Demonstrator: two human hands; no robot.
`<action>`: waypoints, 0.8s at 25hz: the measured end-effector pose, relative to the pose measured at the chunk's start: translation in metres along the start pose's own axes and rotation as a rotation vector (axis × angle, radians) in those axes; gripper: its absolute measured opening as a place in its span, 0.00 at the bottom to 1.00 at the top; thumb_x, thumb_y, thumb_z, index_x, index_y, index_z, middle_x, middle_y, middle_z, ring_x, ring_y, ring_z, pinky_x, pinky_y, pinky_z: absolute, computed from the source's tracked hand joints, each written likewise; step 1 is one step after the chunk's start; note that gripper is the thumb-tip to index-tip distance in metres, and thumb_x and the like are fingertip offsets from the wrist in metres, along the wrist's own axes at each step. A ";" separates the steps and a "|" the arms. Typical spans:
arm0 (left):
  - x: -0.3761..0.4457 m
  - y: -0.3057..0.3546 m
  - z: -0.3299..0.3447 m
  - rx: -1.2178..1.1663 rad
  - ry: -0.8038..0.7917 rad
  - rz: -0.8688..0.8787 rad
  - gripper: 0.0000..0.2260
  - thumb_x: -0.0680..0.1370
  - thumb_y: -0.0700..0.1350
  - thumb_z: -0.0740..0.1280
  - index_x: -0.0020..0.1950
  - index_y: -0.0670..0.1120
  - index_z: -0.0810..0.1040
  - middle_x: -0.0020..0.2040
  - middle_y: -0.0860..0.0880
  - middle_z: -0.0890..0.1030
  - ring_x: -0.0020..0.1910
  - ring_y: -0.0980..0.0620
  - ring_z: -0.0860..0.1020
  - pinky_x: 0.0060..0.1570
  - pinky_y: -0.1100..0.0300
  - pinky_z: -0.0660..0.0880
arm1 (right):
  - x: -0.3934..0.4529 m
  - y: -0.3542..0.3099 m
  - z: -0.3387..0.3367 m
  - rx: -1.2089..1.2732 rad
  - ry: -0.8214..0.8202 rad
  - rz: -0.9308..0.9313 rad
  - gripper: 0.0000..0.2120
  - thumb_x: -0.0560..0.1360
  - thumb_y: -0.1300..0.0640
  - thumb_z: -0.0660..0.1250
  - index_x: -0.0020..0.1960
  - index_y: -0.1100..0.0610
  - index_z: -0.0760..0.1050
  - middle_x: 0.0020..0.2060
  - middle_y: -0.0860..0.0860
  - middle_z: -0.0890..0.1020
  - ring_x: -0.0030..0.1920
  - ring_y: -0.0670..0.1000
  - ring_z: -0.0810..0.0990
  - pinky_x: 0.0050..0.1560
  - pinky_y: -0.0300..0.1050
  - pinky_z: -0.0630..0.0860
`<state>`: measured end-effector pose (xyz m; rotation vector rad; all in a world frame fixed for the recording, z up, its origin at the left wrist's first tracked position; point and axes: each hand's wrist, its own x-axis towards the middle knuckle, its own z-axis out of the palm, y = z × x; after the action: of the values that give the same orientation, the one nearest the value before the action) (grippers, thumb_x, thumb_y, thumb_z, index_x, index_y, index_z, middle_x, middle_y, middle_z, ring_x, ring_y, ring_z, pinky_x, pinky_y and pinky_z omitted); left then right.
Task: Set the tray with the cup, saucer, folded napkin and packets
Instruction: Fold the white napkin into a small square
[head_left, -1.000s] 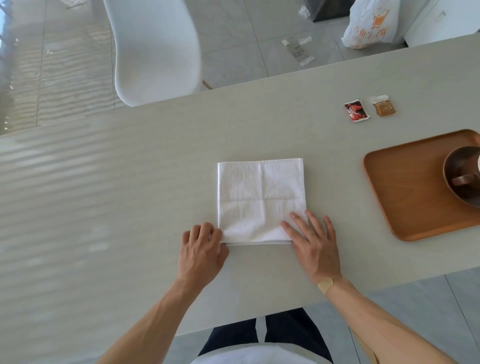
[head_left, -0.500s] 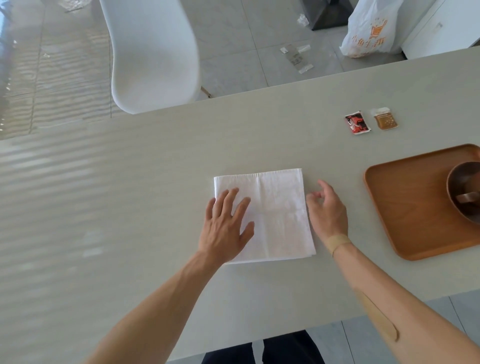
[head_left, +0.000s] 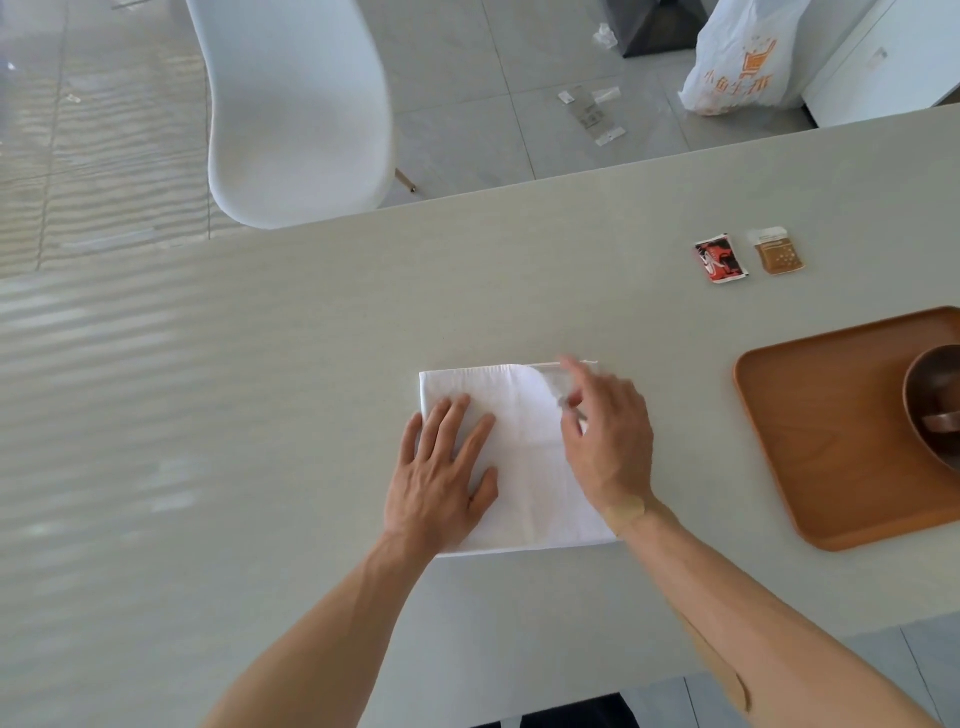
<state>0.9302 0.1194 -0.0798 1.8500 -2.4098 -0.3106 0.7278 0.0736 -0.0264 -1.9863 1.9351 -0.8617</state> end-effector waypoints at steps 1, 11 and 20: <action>0.000 0.000 0.001 0.000 0.006 0.003 0.26 0.78 0.57 0.59 0.75 0.52 0.65 0.78 0.43 0.61 0.76 0.42 0.59 0.74 0.42 0.55 | -0.011 0.004 0.002 -0.095 0.018 -0.178 0.25 0.69 0.68 0.68 0.63 0.53 0.76 0.39 0.49 0.78 0.41 0.55 0.75 0.44 0.49 0.73; 0.000 0.006 -0.007 0.009 0.017 -0.017 0.25 0.77 0.56 0.60 0.74 0.51 0.68 0.77 0.43 0.63 0.76 0.41 0.59 0.74 0.40 0.53 | 0.004 0.016 0.006 -0.173 -0.035 0.049 0.27 0.73 0.60 0.67 0.71 0.56 0.68 0.66 0.56 0.74 0.68 0.60 0.69 0.65 0.60 0.70; 0.029 0.045 -0.001 -0.072 0.047 0.008 0.23 0.82 0.48 0.52 0.77 0.45 0.63 0.78 0.46 0.60 0.78 0.48 0.56 0.74 0.44 0.59 | -0.027 0.012 0.045 -0.436 -0.418 -0.101 0.26 0.81 0.50 0.47 0.78 0.56 0.56 0.79 0.51 0.56 0.78 0.56 0.52 0.76 0.62 0.51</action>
<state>0.8800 0.1025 -0.0704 1.7973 -2.3424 -0.3442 0.7446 0.0886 -0.0753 -2.2816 1.8925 -0.0154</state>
